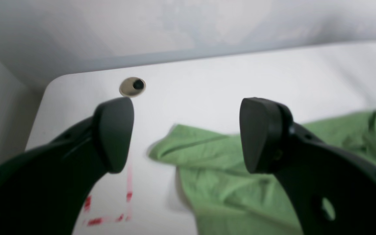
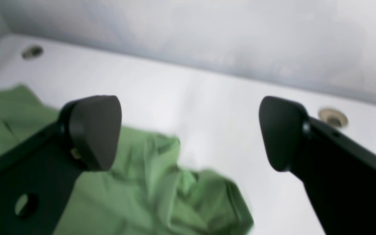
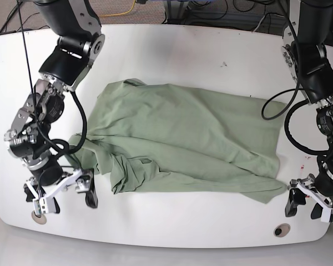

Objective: Layout the t-shirt on the table in an organized manner, then fold the t-shirt properly
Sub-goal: 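Lay the shirt down and open both grippers, then grasp the shirt's side edge with both grippers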

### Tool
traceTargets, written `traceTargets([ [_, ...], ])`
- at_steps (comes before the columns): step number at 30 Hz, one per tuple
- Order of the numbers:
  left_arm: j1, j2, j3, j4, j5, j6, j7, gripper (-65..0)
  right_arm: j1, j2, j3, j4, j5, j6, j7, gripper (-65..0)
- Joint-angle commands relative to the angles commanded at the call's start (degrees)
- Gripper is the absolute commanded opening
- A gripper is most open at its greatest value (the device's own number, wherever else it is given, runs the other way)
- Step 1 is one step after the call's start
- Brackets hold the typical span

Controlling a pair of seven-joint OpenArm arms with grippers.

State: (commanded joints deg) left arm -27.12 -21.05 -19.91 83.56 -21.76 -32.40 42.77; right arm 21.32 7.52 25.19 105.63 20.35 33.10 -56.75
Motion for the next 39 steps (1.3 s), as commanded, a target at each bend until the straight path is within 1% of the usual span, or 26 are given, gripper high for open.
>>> traceTargets([
  [4, 5.6, -0.9, -0.1, 1.2, -0.1, -0.8, 0.0, -22.4, -7.8, 0.1, 0.2, 3.9, 0.3, 0.0, -0.2, 0.0],
  [6, 10.1, -1.4, -0.3, 1.3, -0.7, -1.5, 0.0, -22.9, -13.4, -0.3, 0.2, 6.1, 0.4, 0.0, -0.2, 0.0],
  [7, 12.6, -1.4, -1.4, 1.3, -1.7, -1.8, 0.0, -23.1, -16.4, -0.8, 0.2, 7.0, 0.4, 0.09, -0.2, 0.0],
  [9, 15.5, -1.4, -3.4, 1.2, -3.0, -2.0, 0.0, -23.1, -19.3, -2.0, 0.2, 7.3, 1.1, 0.09, -0.1, 0.0],
  [11, 19.5, -1.4, -5.5, 1.2, -4.7, -2.2, 0.0, -23.1, -23.2, -2.7, 1.0, 7.4, 3.4, 0.09, -0.1, 0.0],
  [12, 20.3, -1.4, -5.5, 1.2, -5.0, -2.2, 0.0, -23.1, -23.9, -2.8, 1.3, 7.4, 4.0, 0.09, -0.1, 0.0],
  [16, 24.9, -1.3, -5.7, 0.9, -6.3, -2.2, 0.0, -22.9, -28.5, -3.0, 4.0, 7.2, 9.5, 0.09, -0.1, 0.0],
  [21, 26.6, -1.0, -5.7, -1.7, -6.3, -2.2, -0.1, -22.9, -30.7, -2.7, 4.7, 7.2, 12.7, 0.09, -0.1, 0.0],
  [25, 26.5, 0.1, -5.6, -5.3, -6.4, -2.2, -0.2, -22.9, -31.4, -2.8, 4.6, 7.3, 12.8, 0.09, -0.4, 0.0],
  [27, 25.1, 0.5, -5.5, -7.6, -6.3, -2.2, -0.2, -22.9, -31.8, -2.8, 4.6, 7.3, 12.8, 0.09, -0.4, 0.0],
  [34, 24.5, 0.6, -5.3, -11.7, -6.3, -2.2, 0.1, -22.9, -32.4, -3.0, 4.6, 7.4, 12.8, 0.09, -0.4, 0.0],
  [39, 26.1, 0.6, -1.5, -11.7, -6.4, -2.2, 0.1, -22.9, -33.1, -3.0, 4.6, 7.4, 12.8, 0.09, -0.4, 0.0],
])
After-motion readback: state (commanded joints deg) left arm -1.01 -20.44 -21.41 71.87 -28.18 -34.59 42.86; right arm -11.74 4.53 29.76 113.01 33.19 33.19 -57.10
